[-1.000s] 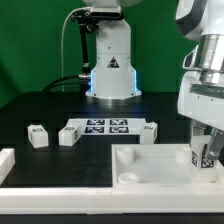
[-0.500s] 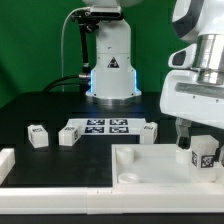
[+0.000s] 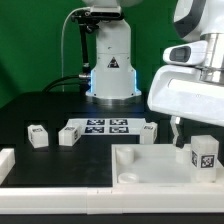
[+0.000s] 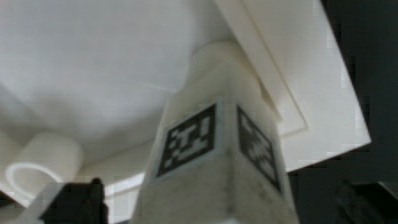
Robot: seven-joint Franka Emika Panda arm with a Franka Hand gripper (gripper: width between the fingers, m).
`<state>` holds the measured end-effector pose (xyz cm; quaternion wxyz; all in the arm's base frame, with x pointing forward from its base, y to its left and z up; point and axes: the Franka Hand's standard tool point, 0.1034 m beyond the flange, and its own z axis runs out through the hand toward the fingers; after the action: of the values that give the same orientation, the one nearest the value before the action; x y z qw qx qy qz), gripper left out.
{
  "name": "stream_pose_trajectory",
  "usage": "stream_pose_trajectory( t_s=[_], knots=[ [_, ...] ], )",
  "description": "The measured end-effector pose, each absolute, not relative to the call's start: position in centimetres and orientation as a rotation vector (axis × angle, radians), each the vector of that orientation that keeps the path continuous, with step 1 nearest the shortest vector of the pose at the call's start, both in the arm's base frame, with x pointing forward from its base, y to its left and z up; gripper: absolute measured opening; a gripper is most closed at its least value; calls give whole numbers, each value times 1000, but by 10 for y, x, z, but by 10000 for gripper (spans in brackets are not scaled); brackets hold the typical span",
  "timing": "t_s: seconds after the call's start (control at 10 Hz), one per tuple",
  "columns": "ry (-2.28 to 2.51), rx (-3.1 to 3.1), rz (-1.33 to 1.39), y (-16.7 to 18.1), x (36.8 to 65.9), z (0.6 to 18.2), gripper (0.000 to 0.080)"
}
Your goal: Assemble one leg
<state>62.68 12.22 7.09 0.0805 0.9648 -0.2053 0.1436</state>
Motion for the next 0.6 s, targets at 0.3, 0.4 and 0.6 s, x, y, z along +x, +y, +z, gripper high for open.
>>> stream_pose_trajectory(
  t_s=[0.3,0.4,0.6],
  knots=[
    [-167,2894,390,121,628,73,649],
    [-65,2884,380,121,628,73,649],
    [-73,2884,381,121,628,73,622]
  ],
)
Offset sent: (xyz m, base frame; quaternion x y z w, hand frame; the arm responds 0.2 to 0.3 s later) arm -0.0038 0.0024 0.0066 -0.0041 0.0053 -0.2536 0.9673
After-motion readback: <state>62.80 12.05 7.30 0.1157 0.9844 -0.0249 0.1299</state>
